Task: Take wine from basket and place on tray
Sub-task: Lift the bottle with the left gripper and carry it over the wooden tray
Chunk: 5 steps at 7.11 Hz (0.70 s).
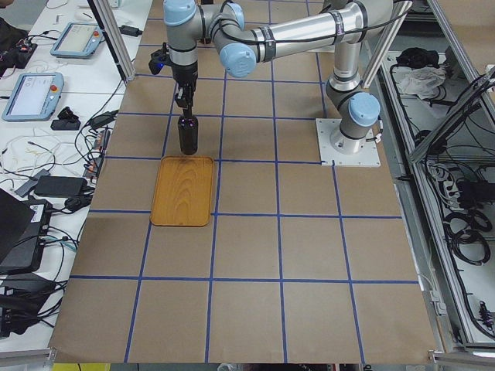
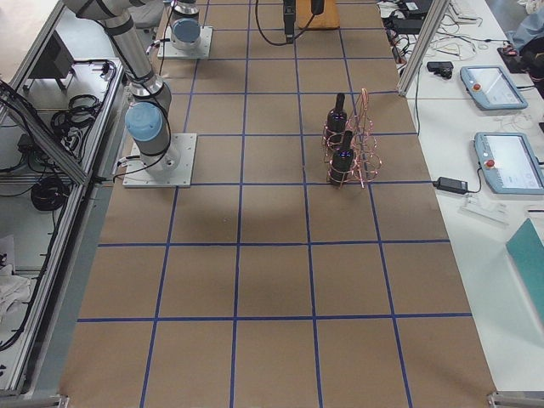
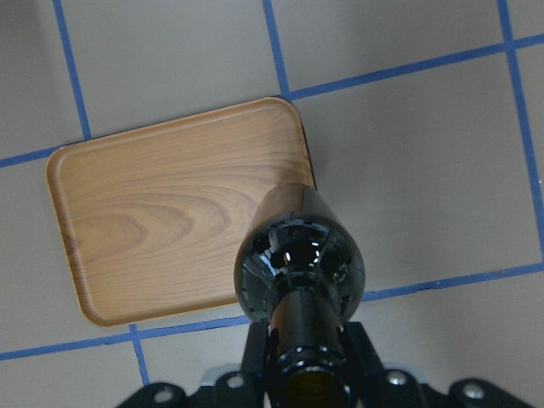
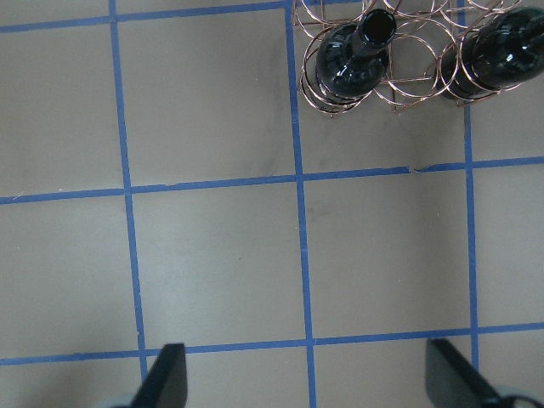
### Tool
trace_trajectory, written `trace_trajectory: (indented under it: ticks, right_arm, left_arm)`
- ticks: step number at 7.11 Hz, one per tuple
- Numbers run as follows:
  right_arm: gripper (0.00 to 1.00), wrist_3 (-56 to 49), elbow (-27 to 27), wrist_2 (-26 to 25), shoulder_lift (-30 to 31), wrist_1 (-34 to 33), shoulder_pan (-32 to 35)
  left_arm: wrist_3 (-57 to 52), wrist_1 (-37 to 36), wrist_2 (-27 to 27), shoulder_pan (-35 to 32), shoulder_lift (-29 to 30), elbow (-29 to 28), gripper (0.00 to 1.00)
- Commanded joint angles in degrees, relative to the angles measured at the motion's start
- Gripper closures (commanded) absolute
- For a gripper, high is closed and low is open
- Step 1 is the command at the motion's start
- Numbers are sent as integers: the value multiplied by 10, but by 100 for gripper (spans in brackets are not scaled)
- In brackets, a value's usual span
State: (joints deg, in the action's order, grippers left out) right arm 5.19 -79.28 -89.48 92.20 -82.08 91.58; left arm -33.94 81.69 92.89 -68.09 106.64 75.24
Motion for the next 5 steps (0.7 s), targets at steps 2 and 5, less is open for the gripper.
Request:
trace_trajectory:
  ticks: [2,5]
  right_arm:
    - [0,0,0,1,0,-1,0]
    - [0,2,0,2,0,-1,0]
  left_arm:
    - [-82,-20,-15,68,58,-26,100]
    - [-92,-24,-14,78,85,-41,100]
